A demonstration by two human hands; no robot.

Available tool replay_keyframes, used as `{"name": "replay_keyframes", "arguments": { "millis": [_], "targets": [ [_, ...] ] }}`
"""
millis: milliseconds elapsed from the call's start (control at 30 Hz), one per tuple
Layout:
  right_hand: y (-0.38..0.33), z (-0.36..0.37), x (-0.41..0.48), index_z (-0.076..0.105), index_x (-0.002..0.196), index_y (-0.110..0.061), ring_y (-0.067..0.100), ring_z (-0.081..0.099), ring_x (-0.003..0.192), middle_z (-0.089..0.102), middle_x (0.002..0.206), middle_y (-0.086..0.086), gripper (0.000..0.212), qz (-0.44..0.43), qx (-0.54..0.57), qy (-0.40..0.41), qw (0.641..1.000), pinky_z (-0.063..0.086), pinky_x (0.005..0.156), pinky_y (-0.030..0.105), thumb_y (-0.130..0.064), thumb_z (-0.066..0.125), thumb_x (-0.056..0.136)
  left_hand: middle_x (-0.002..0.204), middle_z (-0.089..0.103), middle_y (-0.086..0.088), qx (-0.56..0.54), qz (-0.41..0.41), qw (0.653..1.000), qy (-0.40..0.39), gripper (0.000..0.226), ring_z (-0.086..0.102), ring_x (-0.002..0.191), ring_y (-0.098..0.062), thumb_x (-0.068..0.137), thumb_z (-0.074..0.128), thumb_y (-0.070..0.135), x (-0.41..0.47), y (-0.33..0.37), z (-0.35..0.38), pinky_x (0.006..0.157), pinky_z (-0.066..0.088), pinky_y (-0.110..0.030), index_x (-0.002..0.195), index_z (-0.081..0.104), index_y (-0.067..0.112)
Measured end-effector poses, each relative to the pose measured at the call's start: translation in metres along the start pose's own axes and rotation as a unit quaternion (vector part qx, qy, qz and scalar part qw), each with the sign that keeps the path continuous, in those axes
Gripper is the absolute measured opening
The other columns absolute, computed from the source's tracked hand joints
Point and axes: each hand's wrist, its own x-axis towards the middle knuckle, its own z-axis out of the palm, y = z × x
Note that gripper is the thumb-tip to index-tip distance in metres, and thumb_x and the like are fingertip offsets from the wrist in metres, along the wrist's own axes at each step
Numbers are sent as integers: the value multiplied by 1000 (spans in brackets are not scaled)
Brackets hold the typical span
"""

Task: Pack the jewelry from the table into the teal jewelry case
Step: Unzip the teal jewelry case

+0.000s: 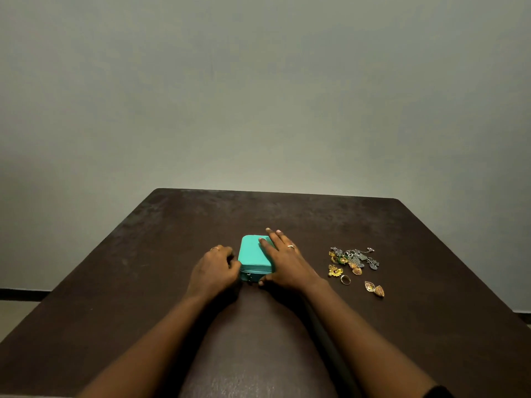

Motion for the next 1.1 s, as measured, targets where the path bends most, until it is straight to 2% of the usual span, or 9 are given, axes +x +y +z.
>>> {"name": "replay_keyframes", "arguments": {
  "millis": [67,167,300,367,467,567,767,867,1100],
  "targets": [
    [0,4,2,10,150,-17,23,-1,147,2,159,6,93,-1,2,-16,1000,3,119,37,-40,67,80,84,56,3,65,16,997,-34,23,56,79,-18,84,48,40,-7,0,-1,63,42,-28,84,59,20],
    [0,5,1,11,150,-17,22,4,147,7,159,6,89,-3,25,-22,999,5,119,35,-38,65,83,95,62,6,120,37,990,-61,42,61,87,-16,77,49,61,-13,3,0,68,44,-28,97,59,26],
    [-1,3,0,11,150,-19,20,3,147,7,159,2,85,2,37,-22,999,6,119,34,-33,64,85,101,66,0,185,36,979,-76,67,63,89,-18,74,44,78,-15,10,3,71,47,-30,108,61,23],
    [-2,3,1,10,150,-20,19,3,147,7,159,2,84,5,34,-20,999,7,118,33,-33,63,86,103,66,-4,202,37,976,-71,66,63,92,-20,78,42,75,-16,13,4,72,46,-30,110,62,20],
    [-3,3,1,11,150,-19,19,4,147,7,159,2,86,8,27,-23,999,9,118,33,-35,64,85,104,65,-6,218,41,972,-71,53,62,95,-23,88,42,61,-17,13,5,75,46,-32,110,63,18],
    [-4,2,2,11,150,-19,19,4,147,7,159,1,88,14,18,-25,999,12,118,36,-37,66,83,101,65,-7,208,49,974,-76,44,62,92,-24,91,41,51,-20,12,4,74,47,-32,105,65,17],
    [-5,1,3,12,150,-19,19,5,147,8,159,0,91,24,14,-29,999,17,118,39,-37,68,81,103,62,-4,233,132,960,-80,37,62,87,-22,96,34,38,-21,12,-2,66,45,-31,107,61,15],
    [-5,0,3,12,150,-20,19,6,147,9,159,0,91,27,11,-30,999,19,117,41,-37,68,81,103,62,-3,218,135,962,-90,32,61,89,-23,95,38,36,-20,8,-7,67,47,-34,106,61,16],
    [-6,-1,2,15,150,-20,19,9,147,11,158,0,91,27,12,-26,999,21,116,40,-36,70,79,109,66,3,203,109,966,-115,27,62,96,-20,92,47,34,-3,-11,-21,73,48,-30,111,65,27]
  ]
}}
